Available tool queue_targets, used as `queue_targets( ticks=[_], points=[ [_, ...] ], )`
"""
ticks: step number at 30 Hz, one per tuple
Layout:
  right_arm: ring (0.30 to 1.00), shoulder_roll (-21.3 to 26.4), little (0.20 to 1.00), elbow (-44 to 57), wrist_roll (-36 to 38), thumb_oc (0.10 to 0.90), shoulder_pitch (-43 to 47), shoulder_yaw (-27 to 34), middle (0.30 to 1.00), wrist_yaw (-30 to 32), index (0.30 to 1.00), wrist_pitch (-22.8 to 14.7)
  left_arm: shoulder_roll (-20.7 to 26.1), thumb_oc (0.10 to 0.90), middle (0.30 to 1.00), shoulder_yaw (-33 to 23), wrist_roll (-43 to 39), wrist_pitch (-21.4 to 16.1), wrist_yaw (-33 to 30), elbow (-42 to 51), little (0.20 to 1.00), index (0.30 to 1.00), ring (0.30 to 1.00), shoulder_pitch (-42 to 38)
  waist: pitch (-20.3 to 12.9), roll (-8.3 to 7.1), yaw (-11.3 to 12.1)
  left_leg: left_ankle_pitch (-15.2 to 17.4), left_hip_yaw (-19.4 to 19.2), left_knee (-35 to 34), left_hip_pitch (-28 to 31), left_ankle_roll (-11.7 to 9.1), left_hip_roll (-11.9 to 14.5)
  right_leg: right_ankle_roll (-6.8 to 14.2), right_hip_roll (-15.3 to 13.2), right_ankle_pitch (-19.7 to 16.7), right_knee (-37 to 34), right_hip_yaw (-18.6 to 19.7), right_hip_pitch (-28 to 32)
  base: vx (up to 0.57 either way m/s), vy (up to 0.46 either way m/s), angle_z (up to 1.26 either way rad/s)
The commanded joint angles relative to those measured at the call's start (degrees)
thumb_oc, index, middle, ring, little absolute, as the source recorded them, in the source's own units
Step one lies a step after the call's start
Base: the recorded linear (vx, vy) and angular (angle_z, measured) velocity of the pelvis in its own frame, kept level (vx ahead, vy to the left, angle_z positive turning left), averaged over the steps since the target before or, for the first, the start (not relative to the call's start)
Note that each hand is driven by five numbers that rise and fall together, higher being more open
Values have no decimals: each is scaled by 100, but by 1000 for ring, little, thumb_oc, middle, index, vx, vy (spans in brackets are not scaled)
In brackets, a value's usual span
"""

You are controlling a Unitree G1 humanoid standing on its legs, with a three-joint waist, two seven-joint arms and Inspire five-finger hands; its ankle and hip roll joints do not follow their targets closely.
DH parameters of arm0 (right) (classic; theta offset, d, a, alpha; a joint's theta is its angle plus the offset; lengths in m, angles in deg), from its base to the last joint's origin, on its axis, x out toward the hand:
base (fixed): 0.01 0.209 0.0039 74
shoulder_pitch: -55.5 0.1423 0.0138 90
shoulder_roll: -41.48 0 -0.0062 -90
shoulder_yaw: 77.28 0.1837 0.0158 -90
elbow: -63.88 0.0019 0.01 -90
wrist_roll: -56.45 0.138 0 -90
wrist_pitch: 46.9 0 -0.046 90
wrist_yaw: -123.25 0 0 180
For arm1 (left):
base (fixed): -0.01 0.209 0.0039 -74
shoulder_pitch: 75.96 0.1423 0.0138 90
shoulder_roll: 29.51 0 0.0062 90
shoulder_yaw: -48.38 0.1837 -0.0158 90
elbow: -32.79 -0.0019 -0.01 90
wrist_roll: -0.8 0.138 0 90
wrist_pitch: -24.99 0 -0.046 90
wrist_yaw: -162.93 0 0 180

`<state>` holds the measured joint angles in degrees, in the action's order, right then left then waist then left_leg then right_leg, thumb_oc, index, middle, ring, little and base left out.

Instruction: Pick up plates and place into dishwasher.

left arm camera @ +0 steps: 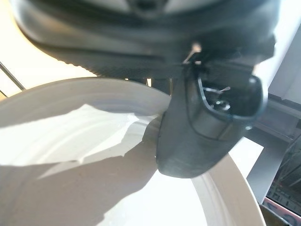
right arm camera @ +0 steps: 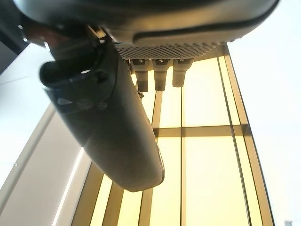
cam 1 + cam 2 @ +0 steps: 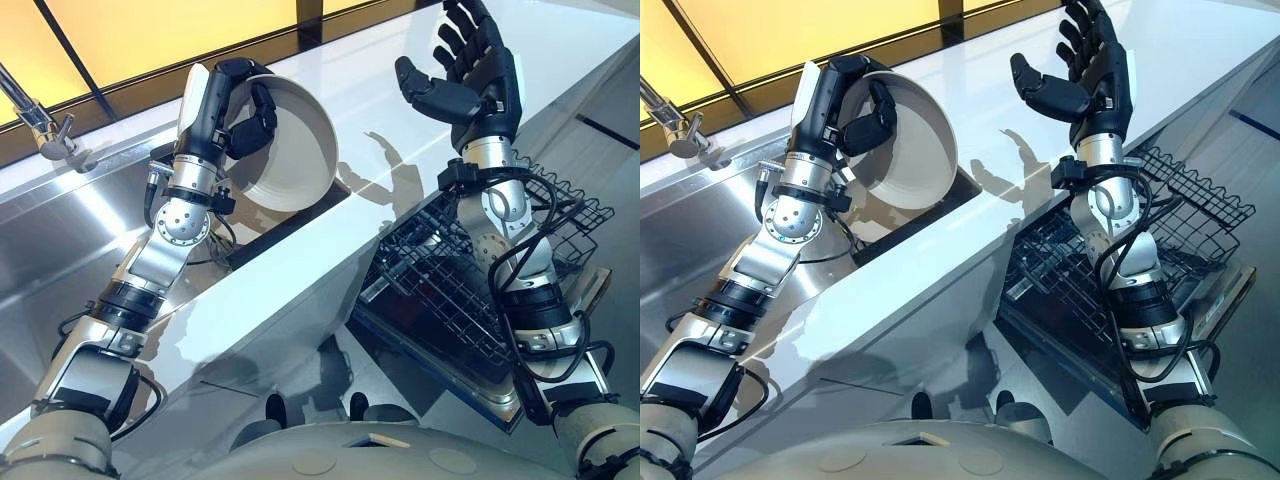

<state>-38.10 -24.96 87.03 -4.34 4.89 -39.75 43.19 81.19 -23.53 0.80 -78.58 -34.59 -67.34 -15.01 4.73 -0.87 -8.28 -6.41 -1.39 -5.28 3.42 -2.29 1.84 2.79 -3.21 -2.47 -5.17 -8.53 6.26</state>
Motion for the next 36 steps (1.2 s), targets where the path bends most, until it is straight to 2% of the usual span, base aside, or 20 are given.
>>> queue_targets(
  ticks=[1, 9, 14, 26, 36],
  points=[
    [900, 188, 900, 593, 261, 800, 585, 69, 900, -384, 900, -356, 251, 100, 300, -207, -41, -321, -285, 35, 200, 300, 300, -890, -554, 133, 97, 608, -367, 40, 75, 36, -187, 369, 225, 611, 744, -18, -337, 0, 0, 0],
    [900, 93, 900, 625, 1097, 800, 409, -136, 900, -895, 900, 75, 273, 100, 300, -130, 33, -372, -340, -139, 200, 300, 300, -891, -569, 131, 84, 601, -376, 45, 81, 39, -193, 363, 222, 640, 789, -49, -346, 0, 0, 0],
    [900, 60, 900, 626, 1328, 800, 345, -280, 900, -1125, 900, 245, 313, 100, 300, -29, -4, -382, -356, -242, 200, 300, 300, -1010, -577, 120, 66, 598, -372, 44, 77, 45, -206, 359, 220, 639, 784, -64, -347, 0, 0, 0],
    [900, -16, 900, 514, 1093, 800, 451, -621, 900, -1330, 900, 585, 270, 100, 300, 201, 10, -394, -329, -277, 200, 300, 300, -1235, -574, 97, 66, 583, -373, 51, 61, 33, -201, 364, 213, 635, 785, -87, -348, 0, 0, 0],
    [900, -74, 900, 411, 1200, 800, 485, -854, 900, -1468, 900, 832, 226, 100, 300, 346, 25, -363, -307, -213, 200, 300, 300, -1326, -551, 77, 84, 585, -359, 55, 64, 36, -200, 366, 206, 642, 792, -102, -336, 0, 0, 0]
  ],
)
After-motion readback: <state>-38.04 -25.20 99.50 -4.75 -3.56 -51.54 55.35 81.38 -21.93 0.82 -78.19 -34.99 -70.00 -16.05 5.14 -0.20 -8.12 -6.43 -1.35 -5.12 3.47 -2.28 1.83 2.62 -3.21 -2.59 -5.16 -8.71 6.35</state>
